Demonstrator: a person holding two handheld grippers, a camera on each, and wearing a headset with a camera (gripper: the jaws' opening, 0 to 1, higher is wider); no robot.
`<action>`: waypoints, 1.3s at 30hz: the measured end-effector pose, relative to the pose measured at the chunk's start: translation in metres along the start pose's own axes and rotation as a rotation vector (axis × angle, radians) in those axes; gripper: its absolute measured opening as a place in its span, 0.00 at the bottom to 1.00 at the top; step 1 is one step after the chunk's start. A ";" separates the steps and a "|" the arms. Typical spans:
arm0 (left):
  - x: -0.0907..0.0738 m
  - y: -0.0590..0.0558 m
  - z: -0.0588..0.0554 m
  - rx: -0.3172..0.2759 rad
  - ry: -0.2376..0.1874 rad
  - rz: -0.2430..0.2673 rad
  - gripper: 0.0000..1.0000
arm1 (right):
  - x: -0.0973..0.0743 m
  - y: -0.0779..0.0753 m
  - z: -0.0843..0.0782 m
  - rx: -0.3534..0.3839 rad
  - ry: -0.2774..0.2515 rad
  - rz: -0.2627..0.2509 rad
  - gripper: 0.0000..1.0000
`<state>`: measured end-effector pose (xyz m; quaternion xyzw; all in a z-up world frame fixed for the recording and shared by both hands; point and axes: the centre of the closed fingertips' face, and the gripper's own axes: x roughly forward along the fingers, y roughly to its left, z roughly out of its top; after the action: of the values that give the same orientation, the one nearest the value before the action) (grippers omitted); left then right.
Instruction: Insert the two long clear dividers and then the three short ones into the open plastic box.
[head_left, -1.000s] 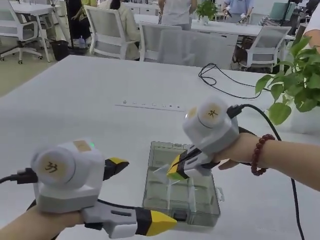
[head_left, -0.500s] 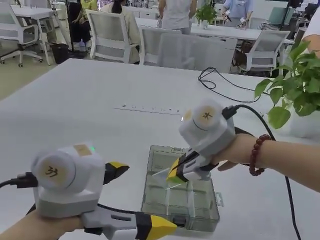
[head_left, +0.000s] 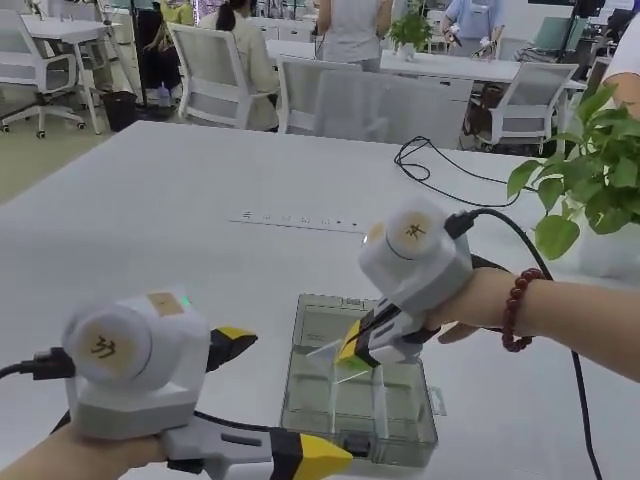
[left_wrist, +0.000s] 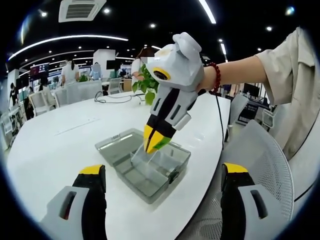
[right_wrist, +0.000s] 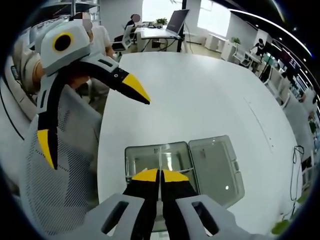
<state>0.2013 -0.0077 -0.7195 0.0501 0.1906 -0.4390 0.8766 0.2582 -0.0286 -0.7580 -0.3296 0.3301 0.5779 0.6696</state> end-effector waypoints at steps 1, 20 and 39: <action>0.000 0.000 0.000 0.001 0.000 0.001 0.98 | 0.000 0.000 0.000 -0.002 -0.001 -0.002 0.02; -0.001 0.002 0.000 0.002 0.000 0.009 0.98 | 0.009 -0.003 0.008 -0.003 0.109 0.034 0.02; -0.002 0.006 0.001 -0.002 -0.016 0.029 0.97 | 0.028 0.002 0.015 -0.140 0.122 0.046 0.02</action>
<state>0.2055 -0.0023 -0.7180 0.0487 0.1833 -0.4264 0.8844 0.2604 -0.0005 -0.7731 -0.4026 0.3366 0.5936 0.6102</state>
